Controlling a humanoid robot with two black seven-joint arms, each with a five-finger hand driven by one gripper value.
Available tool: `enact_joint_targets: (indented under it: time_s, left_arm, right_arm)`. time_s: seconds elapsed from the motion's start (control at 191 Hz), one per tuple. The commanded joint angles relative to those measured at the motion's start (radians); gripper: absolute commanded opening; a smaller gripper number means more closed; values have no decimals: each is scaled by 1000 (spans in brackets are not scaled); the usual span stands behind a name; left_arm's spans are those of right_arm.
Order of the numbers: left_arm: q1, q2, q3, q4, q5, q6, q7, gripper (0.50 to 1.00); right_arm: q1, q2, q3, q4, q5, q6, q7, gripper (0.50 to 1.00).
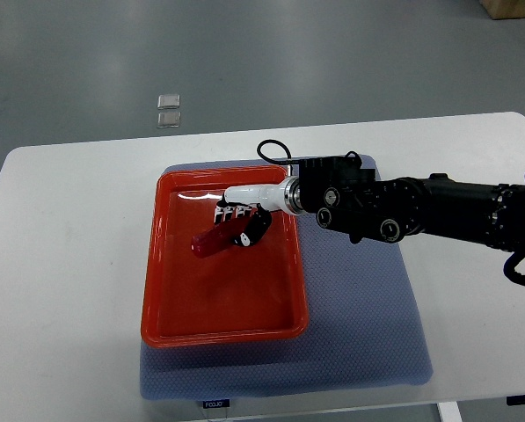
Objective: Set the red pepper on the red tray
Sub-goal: 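Open the right hand, release the pepper, and raise the hand away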
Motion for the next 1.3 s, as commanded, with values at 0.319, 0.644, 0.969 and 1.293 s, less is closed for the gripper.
enact_joint_targets:
  time_s: [0.319,0.644,0.969,1.293]
  left_arm:
    - [0,0,-1,2,-1,0,0,1000]
    - [0,0,2,2,-1,0,0,1000]
    - [0,0,2,2,-1,1,0,1000]
    - [0,0,0,0,1,0,0,1000]
  right_arm:
    - [4,0,0,1,2,25,0,805]
    - [13,0,112,1,22,25,1,823]
    - [-216,-94,656,6,138,13,46,823]
    - [-516,-68,1281,1,488,-14,87,862]
